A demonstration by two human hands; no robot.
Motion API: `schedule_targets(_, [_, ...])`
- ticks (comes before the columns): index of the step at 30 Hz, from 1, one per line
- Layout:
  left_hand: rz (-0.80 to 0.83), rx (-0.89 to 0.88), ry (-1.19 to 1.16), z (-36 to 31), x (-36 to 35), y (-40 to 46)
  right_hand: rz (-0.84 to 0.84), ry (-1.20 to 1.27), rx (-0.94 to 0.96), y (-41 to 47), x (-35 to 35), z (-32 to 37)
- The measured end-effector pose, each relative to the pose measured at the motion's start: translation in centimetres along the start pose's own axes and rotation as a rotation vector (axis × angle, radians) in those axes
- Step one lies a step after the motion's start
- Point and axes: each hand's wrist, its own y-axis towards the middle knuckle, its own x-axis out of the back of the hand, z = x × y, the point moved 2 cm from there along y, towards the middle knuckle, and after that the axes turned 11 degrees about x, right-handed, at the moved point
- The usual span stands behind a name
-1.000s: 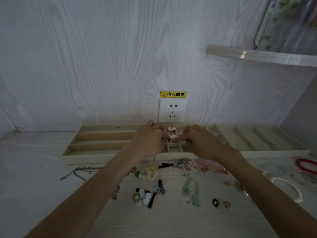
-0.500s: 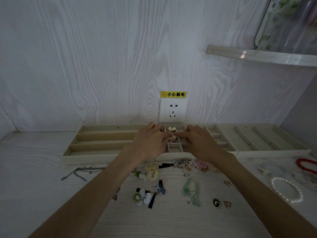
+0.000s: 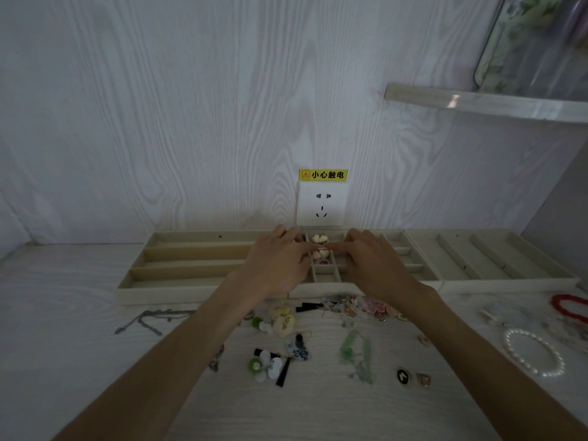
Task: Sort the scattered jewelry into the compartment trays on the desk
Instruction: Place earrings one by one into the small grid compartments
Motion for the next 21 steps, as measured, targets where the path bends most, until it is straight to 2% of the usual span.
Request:
schedule_targets(5, [0.021,0.015,-0.016,0.0,0.1,-0.1,0.004,0.034,0.000,-0.2,0.2,0.0])
schedule_targets(11, [-0.083,0.071,-0.147,1.3,2.7,-1.7,-0.205,0.188,-0.034,-1.9,3.7,0.2])
schedule_targets(16, [-0.087,0.089,-0.337,3.6,3.5,-6.5,-0.091,0.349,0.017,-4.5,4.3,2.7])
schedule_targets(21, [0.019,0.160,-0.449,5.2,1.9,-11.4,0.028,0.393,0.125,-6.2,3.4,6.7])
